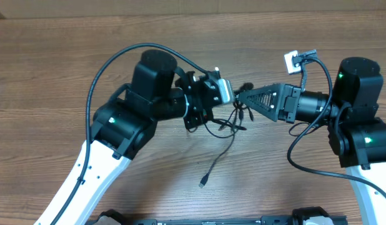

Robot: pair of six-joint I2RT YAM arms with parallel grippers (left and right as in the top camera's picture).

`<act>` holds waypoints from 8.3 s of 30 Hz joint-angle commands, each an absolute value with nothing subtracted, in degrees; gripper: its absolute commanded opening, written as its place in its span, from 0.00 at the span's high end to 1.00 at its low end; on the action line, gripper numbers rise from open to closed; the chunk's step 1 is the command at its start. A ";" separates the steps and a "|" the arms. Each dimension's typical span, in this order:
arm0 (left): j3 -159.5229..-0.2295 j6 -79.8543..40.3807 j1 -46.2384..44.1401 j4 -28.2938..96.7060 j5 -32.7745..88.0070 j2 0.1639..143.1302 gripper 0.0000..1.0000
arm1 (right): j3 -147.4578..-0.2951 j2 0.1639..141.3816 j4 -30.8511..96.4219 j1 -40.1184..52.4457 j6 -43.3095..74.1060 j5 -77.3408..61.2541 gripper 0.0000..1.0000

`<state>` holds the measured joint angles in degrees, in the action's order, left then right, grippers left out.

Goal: Untangle cables

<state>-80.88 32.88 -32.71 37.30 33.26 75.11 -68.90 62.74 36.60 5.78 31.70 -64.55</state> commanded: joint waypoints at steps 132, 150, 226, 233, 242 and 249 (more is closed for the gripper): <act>-81.47 -26.52 -29.82 48.10 13.02 83.24 0.96 | -69.73 64.07 20.64 7.88 -3.49 -89.93 0.96; -81.47 -30.72 -26.22 48.12 15.05 90.45 0.96 | -69.73 62.19 20.67 7.88 -3.49 -89.93 0.96; -81.49 -1.65 -31.24 36.18 48.10 81.47 0.96 | -69.71 68.82 41.23 8.99 7.73 -38.94 0.16; -81.49 -1.65 -32.86 37.47 48.07 81.47 0.96 | -69.71 68.82 40.36 8.99 7.73 -38.22 0.16; -81.49 -1.67 -33.15 37.69 50.65 81.47 0.96 | -69.71 68.82 41.08 8.99 10.72 -27.14 0.32; -81.49 -1.67 -33.15 37.65 55.00 81.47 0.96 | -69.71 69.10 41.23 8.99 10.63 -26.26 0.53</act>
<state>-81.03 -2.83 -32.64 37.89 49.93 82.24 -68.99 69.10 41.58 8.78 10.57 -28.10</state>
